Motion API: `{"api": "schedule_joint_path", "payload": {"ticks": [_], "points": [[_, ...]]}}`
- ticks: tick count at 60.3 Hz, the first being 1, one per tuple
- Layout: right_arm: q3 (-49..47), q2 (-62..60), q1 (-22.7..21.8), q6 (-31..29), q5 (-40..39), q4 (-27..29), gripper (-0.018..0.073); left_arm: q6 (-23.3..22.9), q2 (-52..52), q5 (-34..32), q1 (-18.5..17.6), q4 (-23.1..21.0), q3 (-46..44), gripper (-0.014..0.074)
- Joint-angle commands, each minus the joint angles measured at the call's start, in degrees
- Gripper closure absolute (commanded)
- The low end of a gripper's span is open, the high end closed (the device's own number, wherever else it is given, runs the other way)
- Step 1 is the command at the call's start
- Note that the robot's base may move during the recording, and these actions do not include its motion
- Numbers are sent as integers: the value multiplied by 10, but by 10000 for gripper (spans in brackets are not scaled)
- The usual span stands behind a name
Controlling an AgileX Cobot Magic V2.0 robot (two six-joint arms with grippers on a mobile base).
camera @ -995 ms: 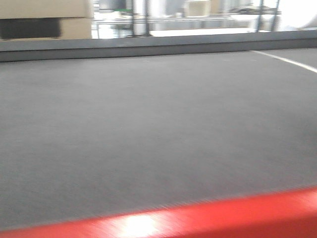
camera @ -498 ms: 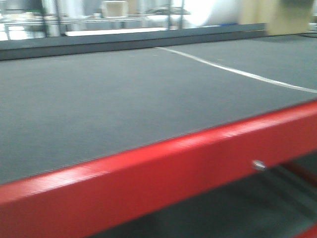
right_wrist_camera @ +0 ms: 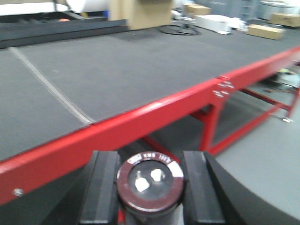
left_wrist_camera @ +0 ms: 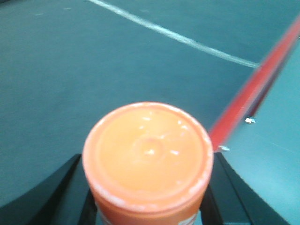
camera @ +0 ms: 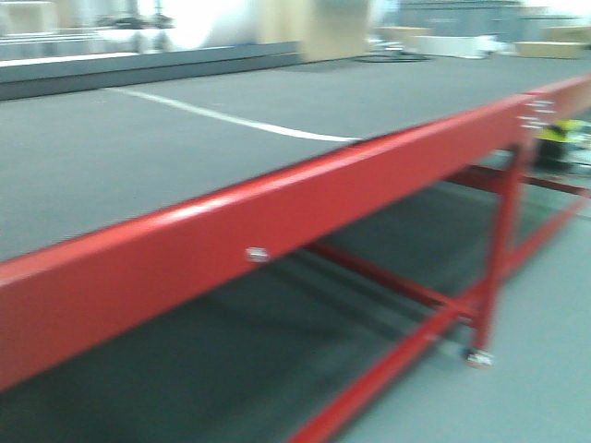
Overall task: Place cylindrical capacitor in blue bin on shelf
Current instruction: 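Drive the base past the red table toward the blue-bin shelf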
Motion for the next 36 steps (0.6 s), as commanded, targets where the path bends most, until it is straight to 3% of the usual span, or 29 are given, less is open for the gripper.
{"api": "schedule_joint_path", "payload": {"ticks": [1, 36], "points": [[-4, -2, 1, -1, -18, -3, 638, -1, -4, -8, -3, 0, -3, 707], [-4, -2, 1, -1, -18, -3, 638, -1, -4, -8, -3, 0, -3, 707]]}}
